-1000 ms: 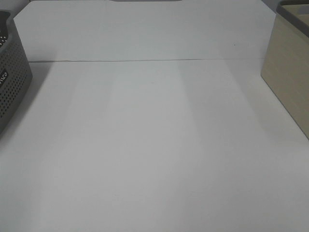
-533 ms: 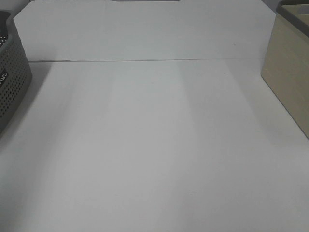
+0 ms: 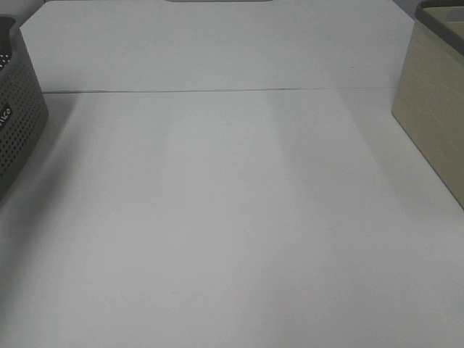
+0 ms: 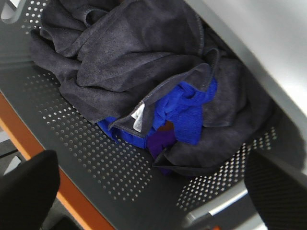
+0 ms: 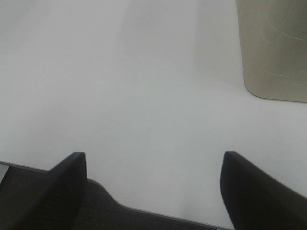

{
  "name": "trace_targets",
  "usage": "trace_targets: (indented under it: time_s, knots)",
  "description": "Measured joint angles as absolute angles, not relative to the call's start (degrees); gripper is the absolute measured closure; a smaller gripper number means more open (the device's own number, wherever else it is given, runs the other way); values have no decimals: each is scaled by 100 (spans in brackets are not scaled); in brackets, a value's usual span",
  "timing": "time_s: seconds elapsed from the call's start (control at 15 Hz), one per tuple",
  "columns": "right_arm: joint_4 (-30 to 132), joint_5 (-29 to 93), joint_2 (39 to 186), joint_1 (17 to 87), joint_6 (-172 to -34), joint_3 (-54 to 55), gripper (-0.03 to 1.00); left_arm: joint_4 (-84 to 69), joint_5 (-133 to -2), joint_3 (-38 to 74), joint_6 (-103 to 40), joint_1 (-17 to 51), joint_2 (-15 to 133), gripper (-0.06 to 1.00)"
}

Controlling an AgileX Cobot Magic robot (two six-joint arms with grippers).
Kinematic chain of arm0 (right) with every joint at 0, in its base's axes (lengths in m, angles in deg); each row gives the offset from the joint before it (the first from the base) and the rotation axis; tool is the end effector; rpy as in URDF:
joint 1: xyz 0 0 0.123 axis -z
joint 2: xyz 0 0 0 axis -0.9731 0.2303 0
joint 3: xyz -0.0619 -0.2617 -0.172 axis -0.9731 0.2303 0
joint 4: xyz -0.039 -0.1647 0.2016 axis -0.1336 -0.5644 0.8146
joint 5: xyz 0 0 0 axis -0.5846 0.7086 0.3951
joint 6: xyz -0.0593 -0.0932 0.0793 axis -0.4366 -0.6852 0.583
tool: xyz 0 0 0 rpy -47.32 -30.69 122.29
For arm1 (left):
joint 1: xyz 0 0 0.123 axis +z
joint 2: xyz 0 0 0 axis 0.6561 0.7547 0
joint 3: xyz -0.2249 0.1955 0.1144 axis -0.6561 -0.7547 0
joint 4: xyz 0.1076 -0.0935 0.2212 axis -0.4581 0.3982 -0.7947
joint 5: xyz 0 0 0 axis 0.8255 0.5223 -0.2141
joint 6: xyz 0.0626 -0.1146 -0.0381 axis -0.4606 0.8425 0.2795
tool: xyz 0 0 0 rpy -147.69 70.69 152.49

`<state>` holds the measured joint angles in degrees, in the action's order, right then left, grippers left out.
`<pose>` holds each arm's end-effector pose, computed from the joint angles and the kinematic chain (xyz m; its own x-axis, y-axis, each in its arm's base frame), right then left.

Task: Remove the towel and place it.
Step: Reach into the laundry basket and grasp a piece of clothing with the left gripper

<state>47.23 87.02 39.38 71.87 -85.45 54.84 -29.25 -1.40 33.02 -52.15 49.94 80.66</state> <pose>0.0099 0.0100 0.2414 -0.5284 -0.1036 -0.8427 -0.1717 0.9851 -0.0134 0.3744 0.0782 0.3577 -0.6598 0.7409 -0.1253 0.6363 0.6396 0.4312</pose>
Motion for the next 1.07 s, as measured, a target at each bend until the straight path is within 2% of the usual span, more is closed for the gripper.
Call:
trace_targets:
  time_s: [0.2, 0.4, 1.07]
  knots:
    - [4723, 8702, 3938, 7187, -8545, 5484, 21, -2564, -152, 4076, -5823, 5595, 9366, -5]
    - [4723, 8702, 3938, 7187, -8545, 5484, 21, -2598, -157, 4196, -6390, 5853, 10019, -5]
    - [4723, 8702, 3938, 7187, -8545, 5484, 21, -3377, -547, 4207, -7375, 5899, 10970, -3]
